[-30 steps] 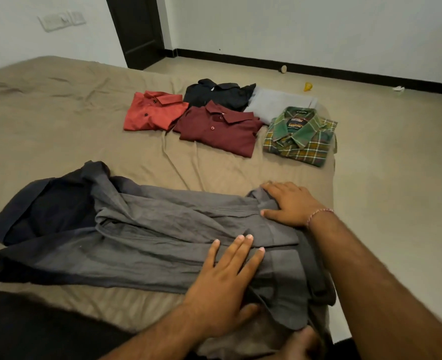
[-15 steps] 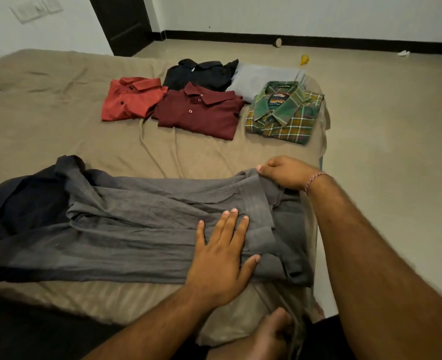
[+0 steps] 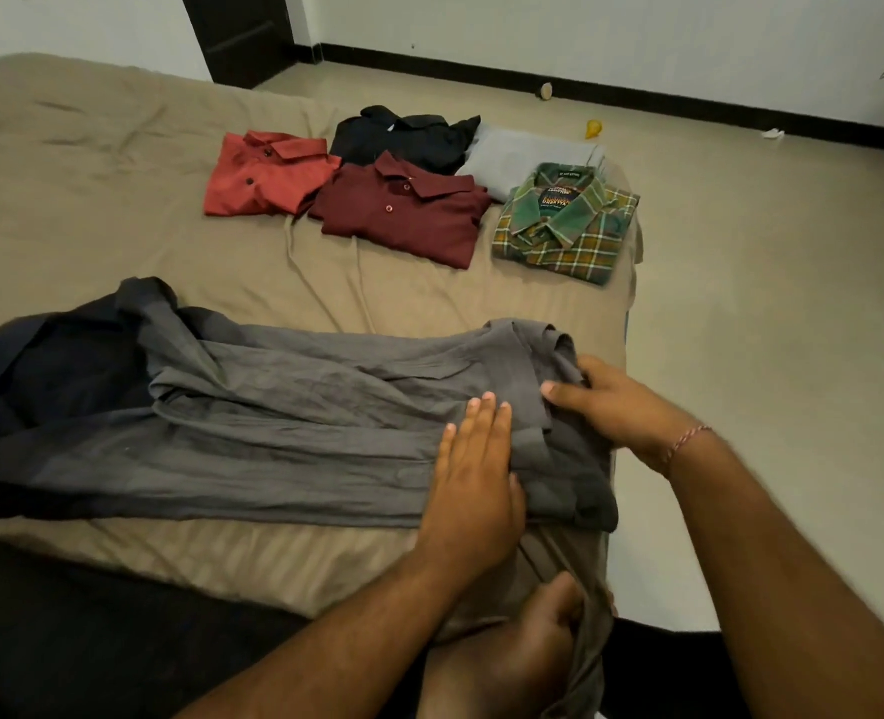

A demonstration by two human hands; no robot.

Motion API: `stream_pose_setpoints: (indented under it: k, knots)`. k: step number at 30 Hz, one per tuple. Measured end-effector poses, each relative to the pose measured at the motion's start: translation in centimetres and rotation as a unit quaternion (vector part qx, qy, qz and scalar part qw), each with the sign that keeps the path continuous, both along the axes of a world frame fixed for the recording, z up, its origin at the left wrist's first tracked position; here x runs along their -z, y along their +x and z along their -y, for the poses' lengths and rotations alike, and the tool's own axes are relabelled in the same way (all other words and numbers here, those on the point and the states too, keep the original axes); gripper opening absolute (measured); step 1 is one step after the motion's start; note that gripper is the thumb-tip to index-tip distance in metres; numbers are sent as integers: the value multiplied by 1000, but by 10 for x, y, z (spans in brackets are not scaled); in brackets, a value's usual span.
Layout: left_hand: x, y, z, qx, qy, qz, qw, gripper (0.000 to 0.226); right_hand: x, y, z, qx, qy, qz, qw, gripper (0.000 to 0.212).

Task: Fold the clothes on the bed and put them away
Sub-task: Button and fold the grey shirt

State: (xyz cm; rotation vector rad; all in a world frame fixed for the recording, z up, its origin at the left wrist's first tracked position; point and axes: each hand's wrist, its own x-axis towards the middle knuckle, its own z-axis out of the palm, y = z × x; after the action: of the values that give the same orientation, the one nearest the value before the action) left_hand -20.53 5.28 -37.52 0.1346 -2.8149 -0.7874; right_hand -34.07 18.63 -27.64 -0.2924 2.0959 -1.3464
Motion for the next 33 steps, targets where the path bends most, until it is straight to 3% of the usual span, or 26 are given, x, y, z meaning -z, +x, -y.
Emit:
stream_pose_setpoints:
  k: [2, 4, 7, 10, 11, 13, 14, 16, 17, 18, 19, 20, 22, 24, 27, 29, 31, 33]
  knots:
    - [5, -2, 3, -5, 10, 0, 1000, 82, 5, 8, -2, -18, 65, -18, 998, 59]
    - [5, -3, 6, 5, 30, 12, 999, 83, 14, 16, 0, -8, 41, 3, 999, 78]
    - [0, -7, 12, 23, 83, 40, 995, 80, 27, 19, 10, 18, -36, 35, 999, 70]
    - [-4, -8, 22, 5, 238, 49, 970, 75, 20, 19, 34, 27, -88, 27, 995, 53]
    - [-7, -9, 28, 2, 328, 48, 943, 72, 15, 21, 47, 20, -98, 15, 995, 50]
    - [-19, -6, 38, -15, 518, 20, 855, 57, 9, 27, 75, 8, -86, -41, 995, 47]
    - [-28, -5, 42, -52, 599, 3, 799, 49, 8, 33, 92, 3, -63, -84, 995, 47]
    - [-42, 1, 57, -150, 745, -37, 649, 41, 3, 49, 125, -23, -26, -141, 989, 56]
    - [-46, 4, 67, -198, 794, -66, 571, 44, 1, 57, 139, -48, -25, -149, 987, 62]
    - [-48, 11, 79, -221, 822, -97, 515, 49, -1, 67, 151, -86, -32, -146, 985, 66]
    - [-49, 19, 91, -234, 834, -128, 483, 51, -5, 76, 161, -133, -28, -143, 980, 68]
    - [-51, 28, 103, -249, 832, -152, 472, 51, -7, 84, 168, -178, -12, -148, 973, 67]
    - [-49, 41, 126, -306, 797, -190, 485, 52, -7, 90, 173, -214, -3, -179, 960, 58]
    - [-52, 48, 147, -381, 720, -229, 532, 42, -5, 84, 168, -142, -60, -232, 960, 34]
    - [-71, 58, 162, -426, 554, -260, 666, 30, 3, 58, 153, 56, -85, -317, 943, 14]
    - [-84, 56, 160, -376, 458, -252, 765, 39, 16, 37, 144, 141, -53, -292, 944, 23]
    - [-92, 45, 145, -281, 383, -224, 851, 46, 31, 24, 143, 139, -13, -227, 964, 38]
    - [-92, 29, 132, -183, 298, -197, 916, 53, 48, 18, 149, 90, 3, -189, 978, 47]
